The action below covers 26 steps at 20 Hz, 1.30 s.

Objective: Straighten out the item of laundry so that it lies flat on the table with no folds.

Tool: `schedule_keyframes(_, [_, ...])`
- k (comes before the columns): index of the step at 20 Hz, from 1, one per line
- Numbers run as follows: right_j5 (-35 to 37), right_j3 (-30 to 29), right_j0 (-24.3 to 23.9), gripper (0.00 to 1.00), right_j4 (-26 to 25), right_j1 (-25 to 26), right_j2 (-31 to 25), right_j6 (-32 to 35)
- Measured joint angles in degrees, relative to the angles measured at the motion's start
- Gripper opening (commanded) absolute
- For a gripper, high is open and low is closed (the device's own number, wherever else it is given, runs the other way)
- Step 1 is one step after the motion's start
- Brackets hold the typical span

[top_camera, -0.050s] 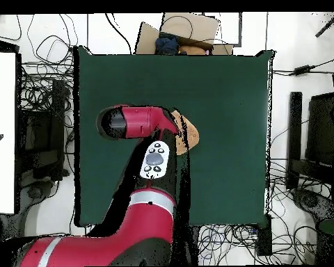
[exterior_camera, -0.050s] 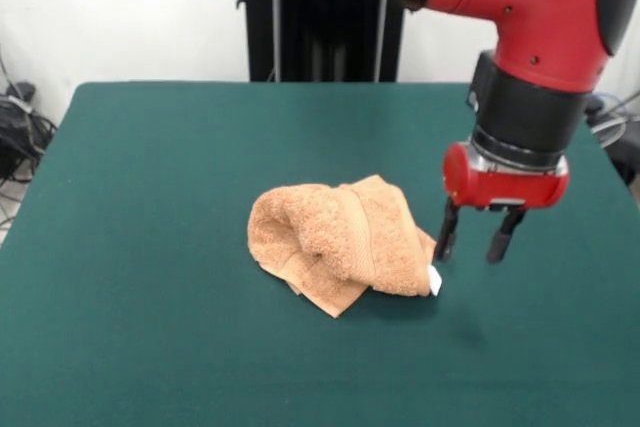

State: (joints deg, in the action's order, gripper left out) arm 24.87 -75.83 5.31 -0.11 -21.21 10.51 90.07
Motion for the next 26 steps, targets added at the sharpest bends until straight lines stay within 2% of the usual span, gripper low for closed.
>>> schedule_keyframes(17, [-0.2, 6.1, 2.3, 1.00, 0.0, 7.0, 8.2, 0.0])
schedule_keyframes(26, [-2.0, 6.3, 2.3, 1.00, 0.0, 9.4, 8.3, 0.0])
